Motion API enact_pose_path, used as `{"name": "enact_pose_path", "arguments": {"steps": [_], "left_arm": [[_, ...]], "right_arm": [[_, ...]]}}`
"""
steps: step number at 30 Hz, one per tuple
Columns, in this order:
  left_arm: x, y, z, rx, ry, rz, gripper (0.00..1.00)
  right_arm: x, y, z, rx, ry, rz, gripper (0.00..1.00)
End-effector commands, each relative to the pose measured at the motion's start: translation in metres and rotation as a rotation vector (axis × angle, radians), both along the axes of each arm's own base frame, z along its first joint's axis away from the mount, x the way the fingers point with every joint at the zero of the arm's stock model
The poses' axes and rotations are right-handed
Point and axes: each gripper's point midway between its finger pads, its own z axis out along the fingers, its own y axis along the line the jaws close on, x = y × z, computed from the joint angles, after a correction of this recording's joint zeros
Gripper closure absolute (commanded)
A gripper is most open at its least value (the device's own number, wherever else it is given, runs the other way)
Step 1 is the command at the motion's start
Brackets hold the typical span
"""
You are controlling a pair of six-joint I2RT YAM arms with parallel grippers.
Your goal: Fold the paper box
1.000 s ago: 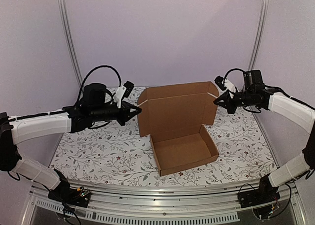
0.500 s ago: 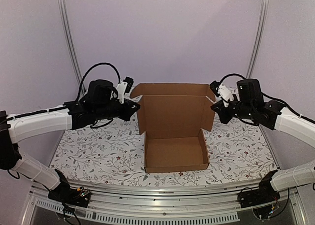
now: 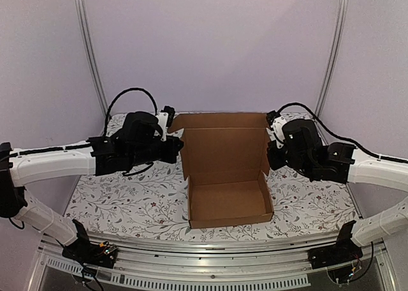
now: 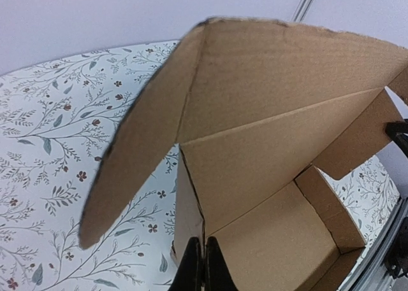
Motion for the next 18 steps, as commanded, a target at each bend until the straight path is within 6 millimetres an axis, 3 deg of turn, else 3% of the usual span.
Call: {"name": "enact_pose_path", "arguments": {"steps": [1,7,11,18], "left_arm": [[-0.017,-0.008,-0.021,0.015,0.055,0.009,1.0],[-0.024,-0.011,-0.03,0.014,0.069,0.023,1.0],[-0.027,-0.011,-0.033,0.012,0.079,0.027,1.0],[-0.037,-0.013,-0.034,0.0,0.091,0.026,1.0]], "right_arm": [[-0.004,0.02,0.01,0.106,-0.05,-0.063,1.0],[-0.018,0.029,-0.003,0.084,-0.048,-0.079,1.0],[-0.023,0.024,-0.009,0.066,-0.053,-0.112,1.0],[-0.034,0.024,-0.008,0.077,-0.07,-0.136,1.0]]}}
